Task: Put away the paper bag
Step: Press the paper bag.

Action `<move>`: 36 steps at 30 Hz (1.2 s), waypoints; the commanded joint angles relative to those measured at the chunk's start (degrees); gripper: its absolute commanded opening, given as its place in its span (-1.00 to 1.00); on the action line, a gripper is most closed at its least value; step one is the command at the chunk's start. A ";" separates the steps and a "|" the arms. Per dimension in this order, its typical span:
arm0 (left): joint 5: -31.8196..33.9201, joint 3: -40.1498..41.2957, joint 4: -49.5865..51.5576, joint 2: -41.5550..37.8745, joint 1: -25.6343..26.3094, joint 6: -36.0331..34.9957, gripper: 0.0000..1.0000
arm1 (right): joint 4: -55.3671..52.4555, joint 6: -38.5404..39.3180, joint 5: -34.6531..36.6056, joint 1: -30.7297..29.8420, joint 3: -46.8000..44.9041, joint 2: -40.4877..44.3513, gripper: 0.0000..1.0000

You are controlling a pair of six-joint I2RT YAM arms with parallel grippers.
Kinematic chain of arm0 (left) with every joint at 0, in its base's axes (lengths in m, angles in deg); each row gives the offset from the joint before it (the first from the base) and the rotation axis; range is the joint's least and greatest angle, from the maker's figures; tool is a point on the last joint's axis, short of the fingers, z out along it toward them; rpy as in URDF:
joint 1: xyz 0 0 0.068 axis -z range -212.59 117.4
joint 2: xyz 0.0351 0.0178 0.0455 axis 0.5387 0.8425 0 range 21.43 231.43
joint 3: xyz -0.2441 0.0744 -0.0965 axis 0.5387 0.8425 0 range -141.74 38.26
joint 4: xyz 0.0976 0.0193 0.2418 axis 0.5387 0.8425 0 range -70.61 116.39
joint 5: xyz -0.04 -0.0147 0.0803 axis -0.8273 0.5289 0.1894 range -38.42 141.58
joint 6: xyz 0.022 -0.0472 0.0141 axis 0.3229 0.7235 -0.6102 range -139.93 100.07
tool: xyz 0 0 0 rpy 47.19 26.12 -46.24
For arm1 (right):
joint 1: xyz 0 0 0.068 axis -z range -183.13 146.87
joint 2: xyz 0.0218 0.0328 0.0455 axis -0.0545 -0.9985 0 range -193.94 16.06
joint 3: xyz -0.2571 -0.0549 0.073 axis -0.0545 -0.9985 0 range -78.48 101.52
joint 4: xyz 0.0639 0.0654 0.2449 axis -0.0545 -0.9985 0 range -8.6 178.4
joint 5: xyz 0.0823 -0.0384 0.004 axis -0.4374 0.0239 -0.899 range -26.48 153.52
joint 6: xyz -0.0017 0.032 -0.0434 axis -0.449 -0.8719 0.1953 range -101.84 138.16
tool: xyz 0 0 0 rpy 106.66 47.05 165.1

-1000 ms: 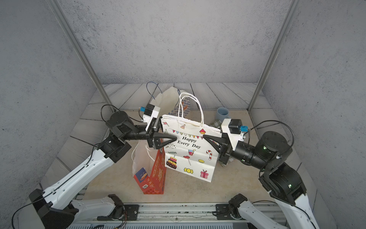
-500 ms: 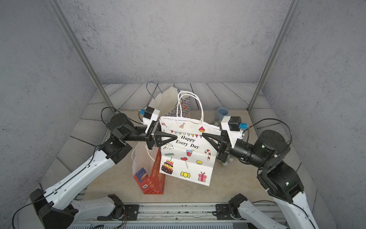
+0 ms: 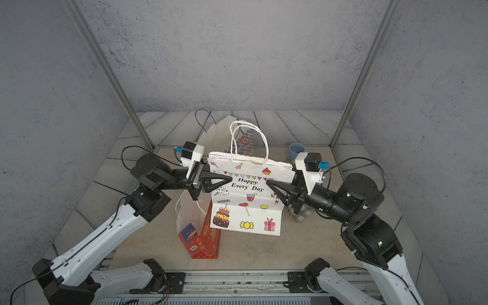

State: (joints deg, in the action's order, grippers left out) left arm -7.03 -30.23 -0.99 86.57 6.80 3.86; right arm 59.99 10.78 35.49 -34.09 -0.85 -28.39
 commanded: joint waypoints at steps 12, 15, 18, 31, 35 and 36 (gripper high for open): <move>-0.90 -1.87 -9.67 -0.06 0.15 8.58 -1.00 | 3.56 -0.40 -5.78 -0.02 -7.05 4.30 0.49; -0.92 -2.33 -10.29 0.52 0.16 9.99 -1.00 | 3.23 0.25 -7.35 -0.06 -6.37 3.81 0.35; -0.81 -2.96 -10.38 1.17 0.15 11.12 -1.00 | 2.90 0.98 -8.01 -0.03 -6.26 3.49 0.15; 0.10 -2.99 -3.32 0.74 0.15 5.95 -0.68 | 4.41 -0.60 -8.53 -0.06 -5.03 2.57 -0.54; 0.01 -2.75 -2.19 0.53 0.07 5.07 -0.62 | 4.76 -1.14 -8.66 0.00 -4.88 2.47 -0.79; 0.00 -2.74 -1.78 0.47 -0.02 4.81 -0.58 | 4.91 -1.27 -8.62 -0.06 -4.86 2.47 -0.83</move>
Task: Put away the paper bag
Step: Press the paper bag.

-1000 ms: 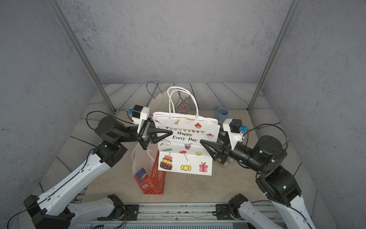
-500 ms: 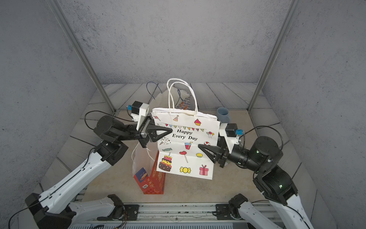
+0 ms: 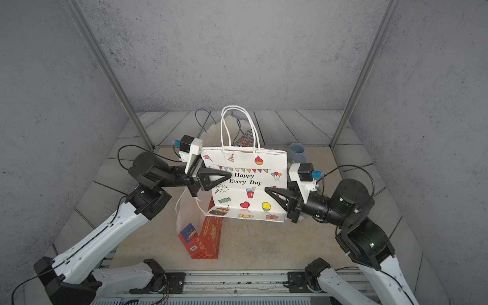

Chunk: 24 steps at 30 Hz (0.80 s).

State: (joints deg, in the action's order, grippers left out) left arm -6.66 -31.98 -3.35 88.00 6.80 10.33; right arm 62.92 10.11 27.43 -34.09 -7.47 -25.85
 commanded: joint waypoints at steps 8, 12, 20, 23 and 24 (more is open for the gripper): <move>-1.26 1.13 1.57 -2.40 -3.34 -0.63 0.06 | 4.23 -2.33 -0.16 -0.04 1.95 -0.01 -0.96; -3.58 2.06 2.04 -2.25 -3.63 0.17 0.19 | 6.31 -3.86 -0.88 -0.06 1.77 -0.21 -1.00; -6.13 2.26 -0.64 0.72 -3.61 3.06 0.18 | 8.42 -5.97 -2.71 -0.04 2.47 -0.72 -1.00; -6.89 2.03 -1.88 1.12 -3.63 3.75 0.01 | 8.18 -5.83 -2.37 -0.06 2.30 -0.63 -1.00; -7.04 1.94 -1.98 1.09 -3.63 3.73 -0.05 | 7.95 -5.76 -2.36 -0.07 2.18 -0.63 -1.00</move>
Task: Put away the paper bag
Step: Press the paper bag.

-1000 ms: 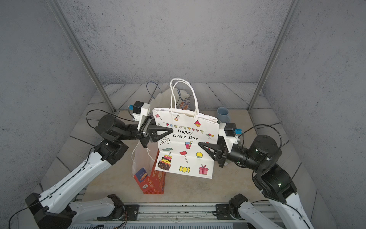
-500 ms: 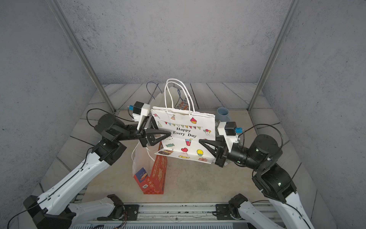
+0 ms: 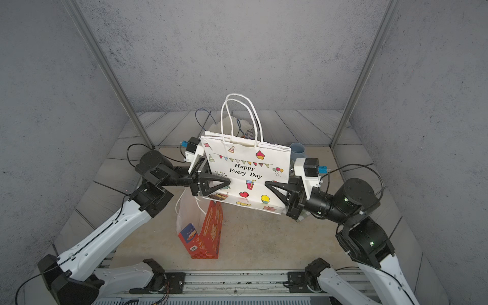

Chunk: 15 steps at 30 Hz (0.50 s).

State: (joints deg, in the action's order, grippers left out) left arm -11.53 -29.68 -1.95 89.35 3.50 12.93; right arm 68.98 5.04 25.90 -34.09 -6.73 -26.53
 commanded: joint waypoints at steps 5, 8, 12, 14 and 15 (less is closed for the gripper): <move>-2.28 -0.26 -3.44 -0.93 -0.33 1.17 -0.41 | 0.79 -0.07 -0.35 -0.06 0.93 0.33 -1.00; -2.30 -0.17 -3.44 -1.28 -0.33 1.31 -0.69 | 0.39 0.24 0.00 0.00 0.93 0.31 -1.00; -2.46 -0.26 -4.02 -1.80 -0.33 1.80 -1.00 | -0.50 0.18 0.34 -0.06 1.29 -0.13 -0.99; -2.58 -0.44 -4.14 -2.05 -0.33 1.72 -1.00 | -1.15 -0.04 1.45 -0.09 1.82 -0.21 -0.82; -2.53 -0.50 -4.14 -2.28 -0.33 1.59 -1.00 | -1.97 -0.09 2.67 -0.05 2.28 -0.22 -0.58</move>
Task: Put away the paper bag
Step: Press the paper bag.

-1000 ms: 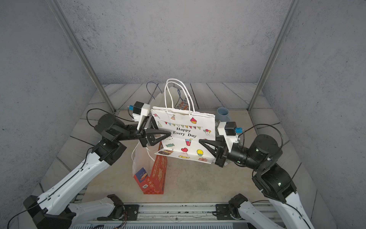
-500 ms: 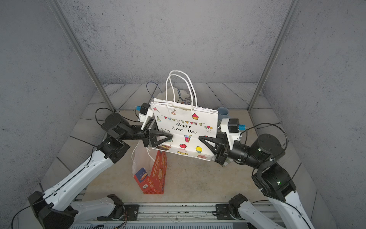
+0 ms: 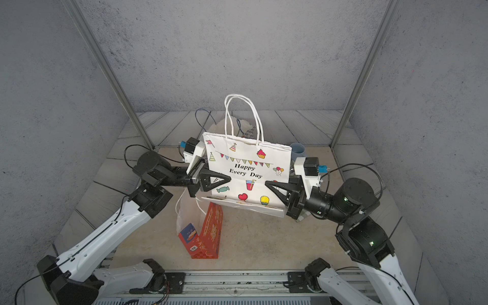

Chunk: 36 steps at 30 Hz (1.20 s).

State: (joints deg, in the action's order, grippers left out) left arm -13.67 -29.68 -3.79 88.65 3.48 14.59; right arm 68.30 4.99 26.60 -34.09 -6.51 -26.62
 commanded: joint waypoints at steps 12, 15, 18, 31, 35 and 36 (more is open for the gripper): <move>4.39 -0.17 0.11 -4.11 -0.30 -5.81 -1.00 | -20.93 14.95 26.66 -0.10 9.89 8.44 0.60; 4.97 -0.39 -1.66 -3.89 -0.23 -5.12 -1.00 | -25.51 14.07 24.57 -0.12 10.21 10.45 0.63; 4.20 -0.56 -4.17 -2.95 -0.04 -3.48 -1.00 | -26.56 11.48 18.29 -0.12 9.05 10.37 0.68; 0.69 -2.13 -3.78 -1.79 1.41 -1.76 -1.00 | -13.99 12.25 7.34 -0.15 3.07 2.66 0.84; 0.02 -2.45 -3.48 -1.49 1.72 -1.79 -1.00 | -12.26 11.00 1.25 -0.07 4.29 0.07 0.83; 0.02 -2.67 -3.50 -1.30 1.80 -1.80 -1.00 | -11.83 10.33 -0.59 -0.19 4.64 -0.44 0.81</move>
State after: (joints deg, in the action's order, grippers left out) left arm -11.99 -30.23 -5.67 87.32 4.77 12.45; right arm 52.71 16.49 32.52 -34.09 -3.82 -26.47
